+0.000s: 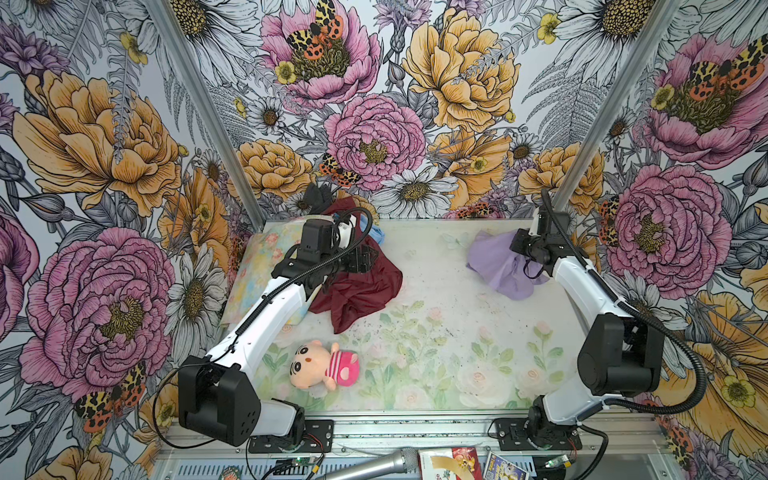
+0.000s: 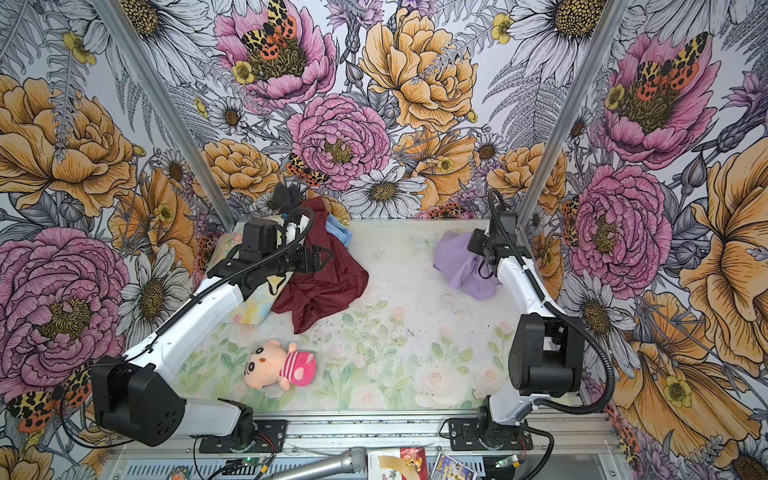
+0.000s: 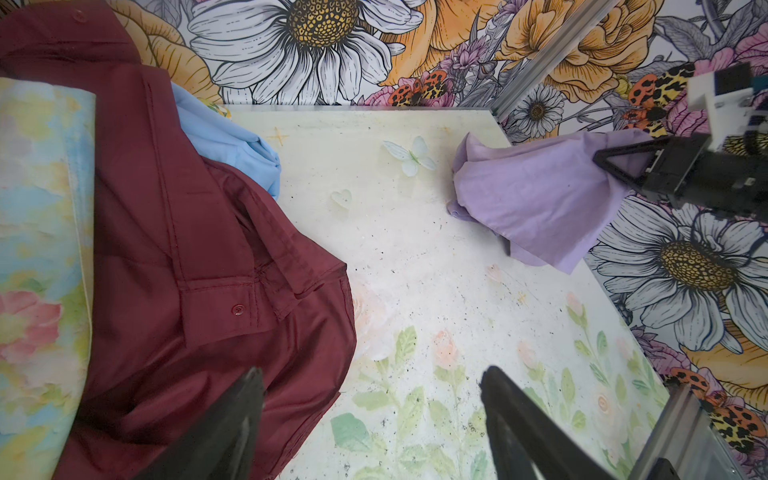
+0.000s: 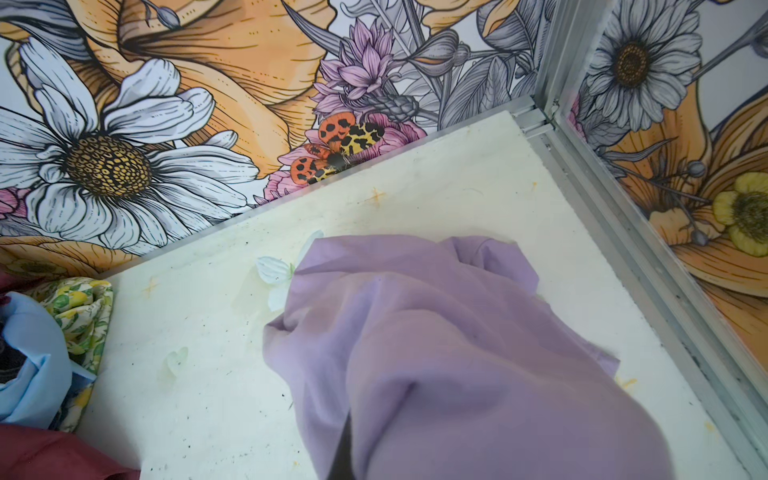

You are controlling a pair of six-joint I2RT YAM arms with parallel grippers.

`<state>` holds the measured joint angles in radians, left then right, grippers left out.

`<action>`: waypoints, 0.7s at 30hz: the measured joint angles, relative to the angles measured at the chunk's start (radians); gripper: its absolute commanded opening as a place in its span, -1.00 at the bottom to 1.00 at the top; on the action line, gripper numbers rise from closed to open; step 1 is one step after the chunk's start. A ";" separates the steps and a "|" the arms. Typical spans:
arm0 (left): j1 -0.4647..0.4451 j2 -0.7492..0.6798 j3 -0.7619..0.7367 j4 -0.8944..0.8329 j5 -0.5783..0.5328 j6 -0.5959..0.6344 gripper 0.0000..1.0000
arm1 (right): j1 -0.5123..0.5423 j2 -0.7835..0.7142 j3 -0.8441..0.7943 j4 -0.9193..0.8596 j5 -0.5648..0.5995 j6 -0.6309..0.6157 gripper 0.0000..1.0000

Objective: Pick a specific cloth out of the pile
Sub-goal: 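Lower the lavender shirt onto the open table and release it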

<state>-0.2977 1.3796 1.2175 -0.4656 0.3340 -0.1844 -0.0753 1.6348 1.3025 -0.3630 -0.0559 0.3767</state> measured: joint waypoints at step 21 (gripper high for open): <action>0.002 0.000 -0.003 0.009 0.000 0.000 0.67 | 0.023 0.520 0.422 -0.210 0.072 -0.036 -1.00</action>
<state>-0.2958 1.3796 1.2140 -0.4568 0.3336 -0.1844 -0.0525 2.1544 1.7245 -0.5732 0.0158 0.3408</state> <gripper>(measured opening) 0.834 0.079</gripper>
